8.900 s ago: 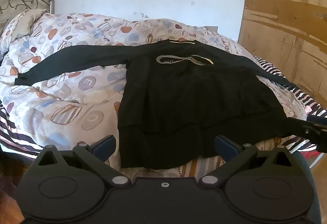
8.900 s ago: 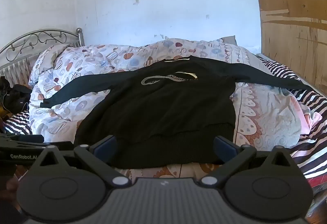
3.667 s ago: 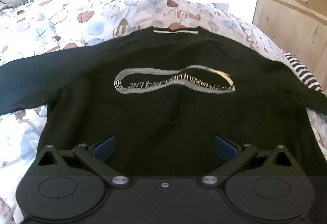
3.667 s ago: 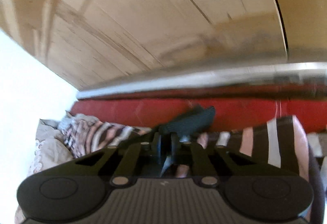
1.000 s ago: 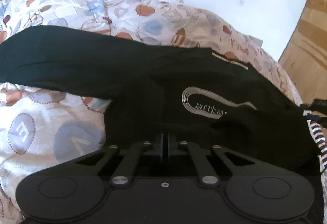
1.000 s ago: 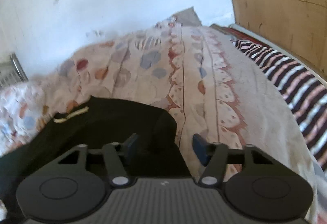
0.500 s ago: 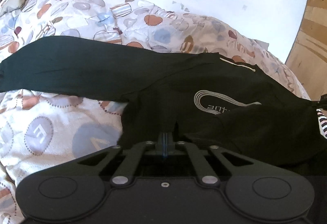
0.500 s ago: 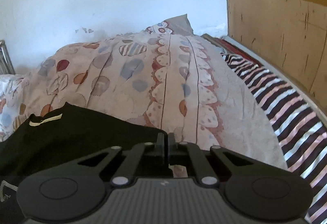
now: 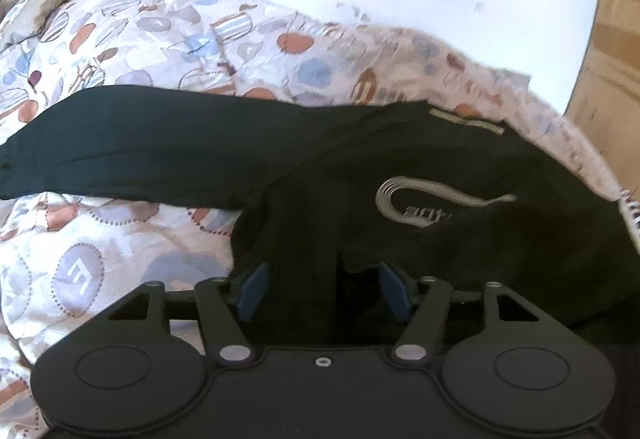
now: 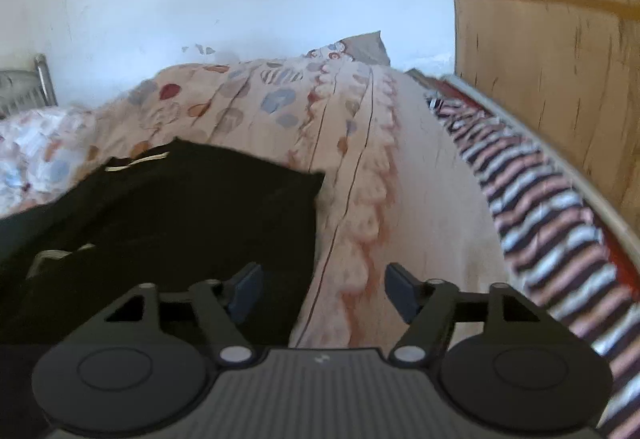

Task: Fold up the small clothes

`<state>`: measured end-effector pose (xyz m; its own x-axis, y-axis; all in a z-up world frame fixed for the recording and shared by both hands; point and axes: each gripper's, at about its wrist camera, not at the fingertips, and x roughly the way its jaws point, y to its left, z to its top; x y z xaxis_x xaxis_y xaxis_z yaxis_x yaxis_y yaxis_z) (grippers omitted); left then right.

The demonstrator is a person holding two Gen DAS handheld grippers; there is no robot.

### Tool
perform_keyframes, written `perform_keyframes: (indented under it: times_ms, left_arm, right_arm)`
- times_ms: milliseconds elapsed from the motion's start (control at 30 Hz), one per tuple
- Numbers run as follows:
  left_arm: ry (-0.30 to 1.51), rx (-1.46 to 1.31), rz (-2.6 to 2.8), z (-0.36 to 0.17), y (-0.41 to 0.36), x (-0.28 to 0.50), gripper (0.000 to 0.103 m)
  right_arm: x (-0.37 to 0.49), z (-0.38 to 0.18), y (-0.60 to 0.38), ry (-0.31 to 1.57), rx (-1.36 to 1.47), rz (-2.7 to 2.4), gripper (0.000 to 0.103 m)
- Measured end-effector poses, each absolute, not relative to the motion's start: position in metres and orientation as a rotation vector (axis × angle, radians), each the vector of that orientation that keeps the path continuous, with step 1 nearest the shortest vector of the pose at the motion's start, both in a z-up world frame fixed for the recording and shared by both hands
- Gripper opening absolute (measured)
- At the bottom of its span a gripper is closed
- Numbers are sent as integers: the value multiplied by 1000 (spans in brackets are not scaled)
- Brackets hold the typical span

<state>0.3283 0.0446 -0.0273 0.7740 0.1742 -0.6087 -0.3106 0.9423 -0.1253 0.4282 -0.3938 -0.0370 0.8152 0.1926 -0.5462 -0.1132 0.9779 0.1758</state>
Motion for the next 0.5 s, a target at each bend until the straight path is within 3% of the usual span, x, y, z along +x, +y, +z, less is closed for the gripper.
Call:
perform_keyframes:
  times_ms: [167,233,267,500]
  left_arm:
    - [657,-214,288,-31,45,332,67]
    - [665,-209,291,-32,46,332,67]
    - [670,-205,295,-32,46,332,67]
    - [717,-177,299,-43,47,334,67]
  right_arm:
    - [425,-56,-411,638,448,206,67]
    - [432,-64,-409,661,504,219,48]
    - [432,-67,-408,660,503,221,11]
    - [412,-72,-417,668,521,152,6]
